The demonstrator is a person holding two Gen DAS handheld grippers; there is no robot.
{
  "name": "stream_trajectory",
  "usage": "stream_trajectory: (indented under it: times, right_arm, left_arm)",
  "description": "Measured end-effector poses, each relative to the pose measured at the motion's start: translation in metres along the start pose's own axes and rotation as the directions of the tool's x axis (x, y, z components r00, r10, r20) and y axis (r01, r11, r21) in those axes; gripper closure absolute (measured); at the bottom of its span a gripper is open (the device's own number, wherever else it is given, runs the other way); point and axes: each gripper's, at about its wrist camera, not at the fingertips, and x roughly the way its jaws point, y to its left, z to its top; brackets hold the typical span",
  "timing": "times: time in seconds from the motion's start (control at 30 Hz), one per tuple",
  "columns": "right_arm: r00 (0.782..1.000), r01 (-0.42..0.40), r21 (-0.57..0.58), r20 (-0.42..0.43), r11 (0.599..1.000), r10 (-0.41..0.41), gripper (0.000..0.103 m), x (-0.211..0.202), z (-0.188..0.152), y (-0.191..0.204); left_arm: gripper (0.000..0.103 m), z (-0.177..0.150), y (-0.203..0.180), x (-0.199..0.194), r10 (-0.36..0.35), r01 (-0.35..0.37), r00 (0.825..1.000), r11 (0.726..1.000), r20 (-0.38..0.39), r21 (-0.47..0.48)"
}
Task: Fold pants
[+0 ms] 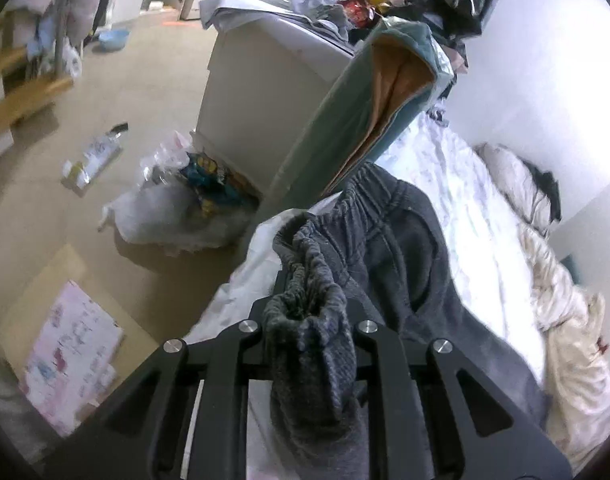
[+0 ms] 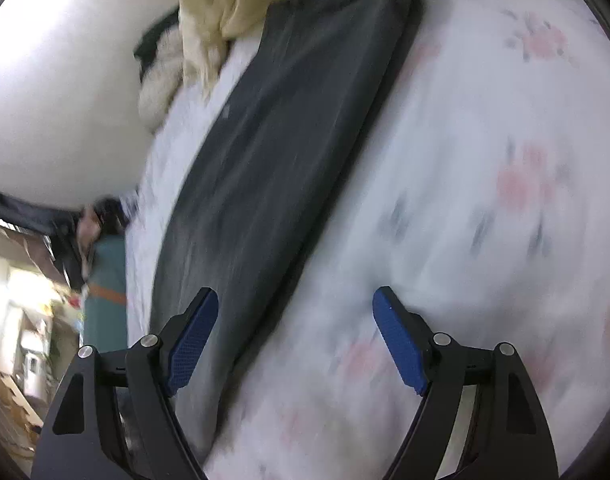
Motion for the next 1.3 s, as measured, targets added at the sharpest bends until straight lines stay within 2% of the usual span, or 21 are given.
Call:
stream_trajectory:
  times: [0.13, 0.2, 0.27, 0.3, 0.33, 0.37, 0.4, 0.43, 0.47, 0.53, 0.57, 0.63, 0.73, 0.87, 0.97, 1.07, 1.17, 1.3]
  right_arm:
    - [0.995, -0.058, -0.017, 0.085, 0.998, 0.059, 0.025, 0.007, 0.042, -0.015]
    - [0.990, -0.071, -0.010, 0.119, 0.997, 0.072, 0.029, 0.010, 0.060, -0.020]
    - [0.986, -0.051, -0.003, 0.156, 0.999, 0.050, 0.046, 0.015, 0.078, -0.023]
    - [0.986, -0.031, -0.001, 0.164, 1.000, 0.031, 0.050, 0.019, 0.085, -0.024]
    - [0.985, -0.005, 0.000, 0.170, 1.000, 0.005, 0.063, 0.024, 0.095, -0.026]
    - [0.985, 0.038, 0.003, 0.166, 0.999, -0.038, 0.086, 0.028, 0.101, -0.027]
    - [0.984, 0.085, 0.018, 0.157, 0.996, -0.086, 0.090, 0.032, 0.110, -0.031]
    - [0.985, 0.092, 0.045, 0.139, 0.995, -0.097, 0.094, 0.036, 0.117, -0.034]
    - [0.985, 0.093, 0.058, 0.139, 0.994, -0.101, 0.095, 0.035, 0.120, -0.034]
    - [0.977, 0.158, 0.008, 0.144, 0.987, -0.157, 0.095, 0.032, 0.121, -0.019]
    - [0.971, 0.165, -0.012, 0.178, 0.986, -0.161, 0.096, 0.026, 0.119, -0.011]
    - [0.961, 0.119, -0.033, 0.254, 0.992, -0.107, 0.098, 0.005, 0.115, 0.009]
    - [0.953, 0.122, -0.079, 0.286, 0.989, -0.095, 0.099, -0.018, 0.110, 0.038]
    - [0.949, 0.146, -0.086, 0.293, 0.986, -0.115, 0.099, -0.044, 0.102, 0.056]
    - [0.941, 0.170, -0.047, 0.306, 0.984, -0.147, 0.099, -0.070, 0.093, 0.053]
    - [0.930, 0.231, -0.009, 0.297, 0.973, -0.218, 0.099, -0.098, 0.077, 0.038]
    - [0.914, 0.305, 0.055, 0.263, 0.951, -0.308, 0.099, -0.127, 0.048, 0.017]
    - [0.894, 0.364, 0.126, 0.232, 0.923, -0.384, 0.099, -0.169, -0.003, -0.010]
  left_arm:
    - [0.090, -0.002, -0.007, 0.002, 0.053, -0.052, 0.998, 0.997, -0.016, 0.061]
    - [0.090, -0.001, -0.012, 0.003, 0.055, -0.053, 0.998, 0.994, -0.018, 0.096]
    - [0.090, 0.000, -0.015, 0.004, 0.078, -0.075, 0.997, 0.990, -0.023, 0.119]
    - [0.090, 0.001, -0.016, 0.004, 0.091, -0.087, 0.995, 0.989, -0.030, 0.122]
    - [0.090, 0.002, -0.017, 0.005, 0.106, -0.101, 0.994, 0.987, -0.035, 0.125]
    - [0.090, 0.003, -0.019, 0.006, 0.118, -0.112, 0.992, 0.986, -0.038, 0.125]
    - [0.090, 0.004, -0.021, 0.005, 0.123, -0.118, 0.992, 0.985, -0.037, 0.127]
    - [0.090, 0.004, -0.024, 0.004, 0.128, -0.123, 0.991, 0.983, -0.027, 0.137]
    - [0.091, 0.003, -0.027, 0.002, 0.135, -0.131, 0.991, 0.980, -0.014, 0.153]
    - [0.091, -0.001, -0.034, -0.005, 0.136, -0.136, 0.991, 0.976, 0.012, 0.170]
    - [0.091, -0.002, -0.036, -0.010, 0.119, -0.122, 0.993, 0.980, 0.024, 0.154]
    - [0.091, -0.003, -0.042, -0.029, 0.092, -0.100, 0.994, 0.983, 0.058, 0.153]
    - [0.092, 0.008, -0.046, -0.054, 0.060, -0.071, 0.994, 0.989, 0.087, 0.133]
    - [0.092, 0.026, -0.049, -0.084, 0.005, -0.019, 0.996, 0.988, 0.093, 0.151]
    - [0.092, 0.031, -0.043, -0.111, -0.020, 0.003, 0.993, 0.989, 0.115, 0.151]
    - [0.093, 0.037, -0.024, -0.131, -0.028, 0.016, 0.995, 0.992, 0.097, 0.121]
    - [0.093, 0.034, 0.008, -0.147, 0.006, -0.014, 0.998, 0.993, 0.068, 0.118]
    - [0.093, 0.021, 0.065, -0.158, 0.038, -0.039, 0.997, 0.999, -0.063, -0.007]
